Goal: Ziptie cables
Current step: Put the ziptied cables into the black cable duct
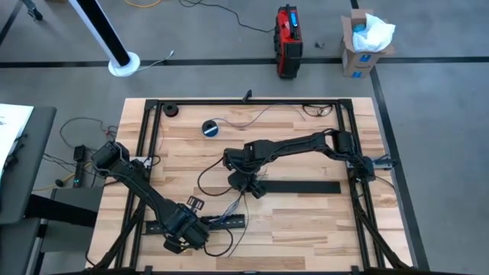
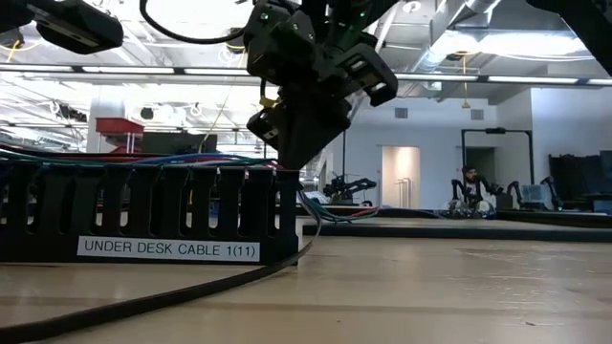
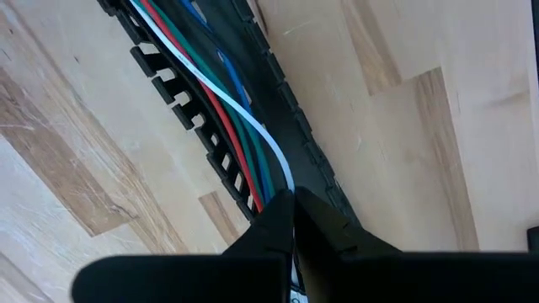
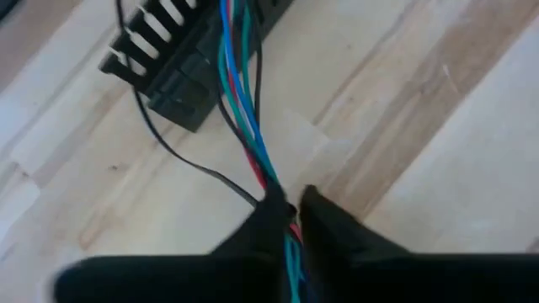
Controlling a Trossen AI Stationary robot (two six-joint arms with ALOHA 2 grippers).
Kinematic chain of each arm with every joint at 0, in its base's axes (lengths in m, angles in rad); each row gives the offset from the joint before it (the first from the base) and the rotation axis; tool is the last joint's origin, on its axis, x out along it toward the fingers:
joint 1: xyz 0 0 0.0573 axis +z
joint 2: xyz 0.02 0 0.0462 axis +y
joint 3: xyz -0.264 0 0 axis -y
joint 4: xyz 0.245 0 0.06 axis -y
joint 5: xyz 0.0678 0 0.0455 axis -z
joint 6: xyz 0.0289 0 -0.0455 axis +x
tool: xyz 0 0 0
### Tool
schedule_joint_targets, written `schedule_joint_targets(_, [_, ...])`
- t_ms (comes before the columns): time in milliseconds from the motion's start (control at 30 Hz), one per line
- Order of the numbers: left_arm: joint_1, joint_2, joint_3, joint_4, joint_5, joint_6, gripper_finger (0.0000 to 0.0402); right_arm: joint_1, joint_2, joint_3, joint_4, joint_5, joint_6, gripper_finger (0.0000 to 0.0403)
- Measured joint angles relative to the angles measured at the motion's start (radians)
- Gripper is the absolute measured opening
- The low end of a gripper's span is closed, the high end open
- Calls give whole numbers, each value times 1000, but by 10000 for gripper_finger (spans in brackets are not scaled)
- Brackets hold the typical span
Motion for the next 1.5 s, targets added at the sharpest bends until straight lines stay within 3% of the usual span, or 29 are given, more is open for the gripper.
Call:
schedule_joint_targets(67, [0, 0, 0, 0, 0, 0, 0, -5, 0, 0, 0, -31, 1, 9])
schedule_joint_targets(167, [0, 0, 0, 0, -1, 0, 0, -10, 0, 0, -1, -44, 8, 32])
schedule_joint_targets(533, [0, 0, 0, 0, -2, 0, 0, 30, 9, 0, 7, -27, -15, 200])
schedule_joint_targets(667, [0, 0, 0, -1, -2, 0, 0, 53, 51, -4, 11, 4, 2, 228])
schedule_joint_targets(800, [-3, 0, 0, -1, -1, 0, 0, 68, 91, -5, -3, 53, 16, 195])
schedule_joint_targets(1067, [-8, 0, 0, 0, -3, 17, 0, 70, 91, -1, -32, 74, 108, 16])
schedule_joint_targets(1367, [-18, 0, 0, -26, -2, -34, 0, 110, 80, -1, -58, 80, 267, 7])
schedule_joint_targets(1500, [-19, 0, 0, -81, -8, -61, 0, 141, 57, -1, -73, 135, 295, 5])
